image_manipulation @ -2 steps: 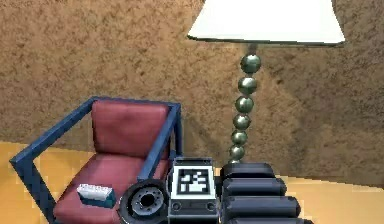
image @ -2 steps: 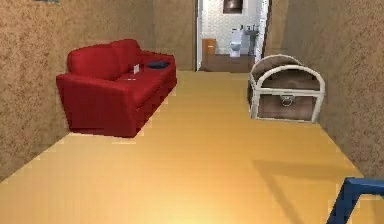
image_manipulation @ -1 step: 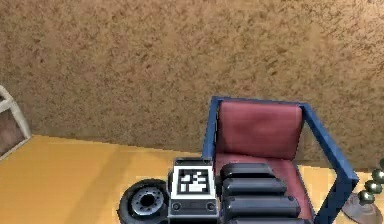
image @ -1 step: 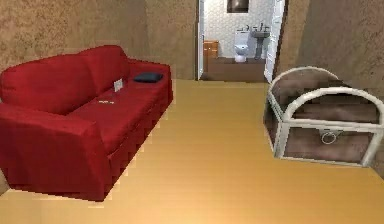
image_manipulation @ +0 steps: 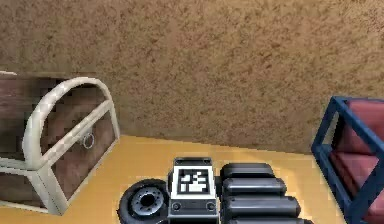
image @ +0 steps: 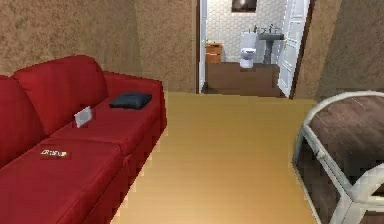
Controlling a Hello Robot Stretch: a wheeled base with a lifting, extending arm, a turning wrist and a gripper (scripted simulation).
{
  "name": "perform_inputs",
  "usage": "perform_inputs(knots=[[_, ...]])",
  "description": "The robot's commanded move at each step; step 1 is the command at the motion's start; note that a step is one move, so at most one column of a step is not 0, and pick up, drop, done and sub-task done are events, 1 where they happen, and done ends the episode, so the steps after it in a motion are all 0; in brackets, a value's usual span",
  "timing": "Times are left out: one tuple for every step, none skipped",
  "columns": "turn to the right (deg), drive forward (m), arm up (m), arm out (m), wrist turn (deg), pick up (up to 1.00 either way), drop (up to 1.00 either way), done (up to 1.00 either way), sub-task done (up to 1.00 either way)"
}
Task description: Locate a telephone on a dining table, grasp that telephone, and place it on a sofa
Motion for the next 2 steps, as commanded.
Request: perform_inputs(knots=[[0.0, 1.00, 0.00, 0.00, 0.0, 0.00, 0.00, 0.00, 0.00], [9.0, 0.00, 0.00, 0.00, 0.0, 0.00, 0.00, 0.00, 0.00]])
